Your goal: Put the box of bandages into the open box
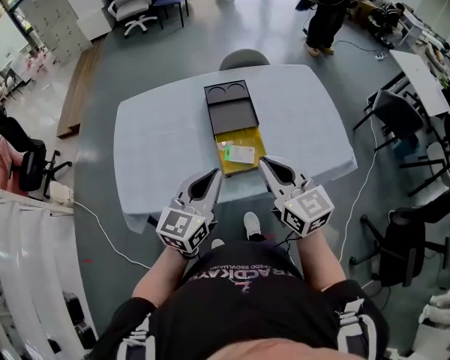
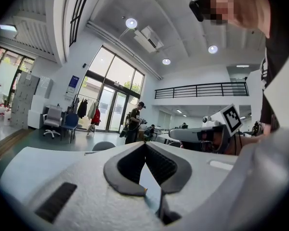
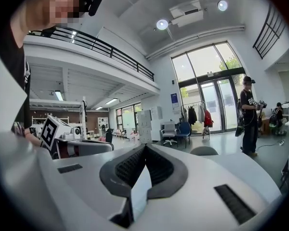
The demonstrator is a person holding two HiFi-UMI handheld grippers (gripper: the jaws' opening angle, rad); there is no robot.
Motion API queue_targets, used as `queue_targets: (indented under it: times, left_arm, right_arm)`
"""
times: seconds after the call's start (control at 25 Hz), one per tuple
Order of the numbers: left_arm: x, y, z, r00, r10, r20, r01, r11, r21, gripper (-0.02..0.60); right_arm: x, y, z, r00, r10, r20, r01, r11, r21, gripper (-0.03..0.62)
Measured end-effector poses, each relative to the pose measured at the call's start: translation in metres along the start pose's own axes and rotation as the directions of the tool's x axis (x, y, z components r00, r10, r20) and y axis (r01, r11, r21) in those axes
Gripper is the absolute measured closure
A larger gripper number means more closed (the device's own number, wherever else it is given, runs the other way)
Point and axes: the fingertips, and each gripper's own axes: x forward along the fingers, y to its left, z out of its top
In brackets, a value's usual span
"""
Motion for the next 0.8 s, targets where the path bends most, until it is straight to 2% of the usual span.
queue_targets:
  times: [0.24,0.8]
  left_arm:
    - [-0.008,-0.005,-0.010,1.000,-0.028,-0.012,0.028,1.000,-0.005,0.566]
    - [-0.015,-0.014,-0.016,0.998,-0.056,-0.036,0.056,0.998,0.001,0.566]
  right_arm:
    - [-0.009,0.016,-0.017,0.999,-0.019,-0.028,0.020,1.000,0.008,0.583]
    - [-0.020,0.028,-0.025,0.999,-0.034,-0.036,0.034,0.999,0.011,0.583]
